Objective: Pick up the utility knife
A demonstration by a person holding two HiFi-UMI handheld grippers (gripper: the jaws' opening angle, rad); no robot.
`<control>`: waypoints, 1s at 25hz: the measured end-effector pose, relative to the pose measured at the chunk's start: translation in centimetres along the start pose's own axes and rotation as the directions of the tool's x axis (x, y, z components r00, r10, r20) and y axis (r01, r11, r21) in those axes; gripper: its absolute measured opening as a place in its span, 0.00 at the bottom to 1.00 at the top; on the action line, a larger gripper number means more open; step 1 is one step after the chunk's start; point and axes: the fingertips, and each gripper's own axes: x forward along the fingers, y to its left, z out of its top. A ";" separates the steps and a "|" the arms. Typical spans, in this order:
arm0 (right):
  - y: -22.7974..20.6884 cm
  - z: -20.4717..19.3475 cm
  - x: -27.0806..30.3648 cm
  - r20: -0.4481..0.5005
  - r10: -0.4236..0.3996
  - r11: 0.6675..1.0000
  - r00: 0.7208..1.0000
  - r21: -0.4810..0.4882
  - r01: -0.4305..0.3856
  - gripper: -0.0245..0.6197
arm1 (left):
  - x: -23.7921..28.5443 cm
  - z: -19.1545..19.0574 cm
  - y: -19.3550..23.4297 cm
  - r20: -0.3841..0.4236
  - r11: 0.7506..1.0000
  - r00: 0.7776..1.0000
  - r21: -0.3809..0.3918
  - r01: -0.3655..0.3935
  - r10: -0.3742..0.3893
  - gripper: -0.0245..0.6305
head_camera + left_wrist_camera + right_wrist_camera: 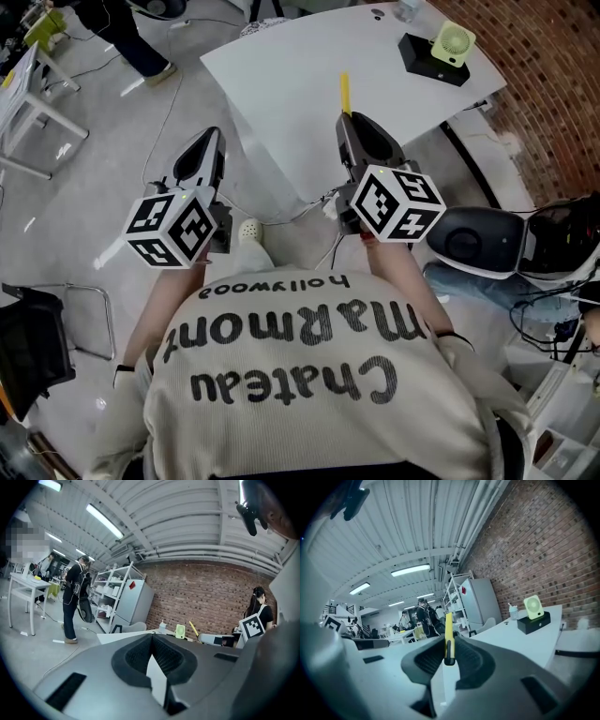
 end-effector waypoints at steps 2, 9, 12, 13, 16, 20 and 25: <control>-0.2 -0.4 -0.2 -0.011 -0.003 1.000 1.000 0.004 0.003 0.14 | -0.2 -0.4 -0.2 -0.004 1.000 1.000 -0.001 -0.001 0.001 0.04; 0.1 -0.9 -0.3 -0.032 -0.001 1.000 0.999 -0.005 0.001 0.14 | -0.3 -0.6 -0.2 -0.014 1.000 1.000 -0.005 -0.002 0.002 0.04; 0.3 -1.1 -0.3 -0.035 0.002 1.000 0.999 -0.011 -0.003 0.14 | -0.4 -0.7 -0.3 -0.010 1.000 1.000 -0.006 0.000 0.000 0.04; 0.3 -1.2 -0.4 -0.036 0.003 1.000 0.999 -0.012 -0.004 0.14 | -0.4 -0.7 -0.3 -0.010 1.000 1.000 -0.006 0.001 -0.001 0.04; 0.5 -1.2 -0.2 -0.040 0.003 1.000 0.999 -0.019 -0.004 0.14 | -0.3 -0.5 -0.3 -0.011 1.000 1.000 -0.005 0.005 -0.005 0.04; 0.8 -1.1 0.0 -0.044 0.003 1.000 0.999 -0.028 -0.004 0.14 | -0.4 -0.2 0.0 -0.009 1.000 1.000 -0.005 0.004 -0.004 0.04; 0.8 -1.2 0.1 -0.045 0.004 1.000 0.999 -0.031 -0.006 0.15 | -0.5 -0.4 0.1 -0.010 1.000 1.000 -0.007 0.004 -0.004 0.04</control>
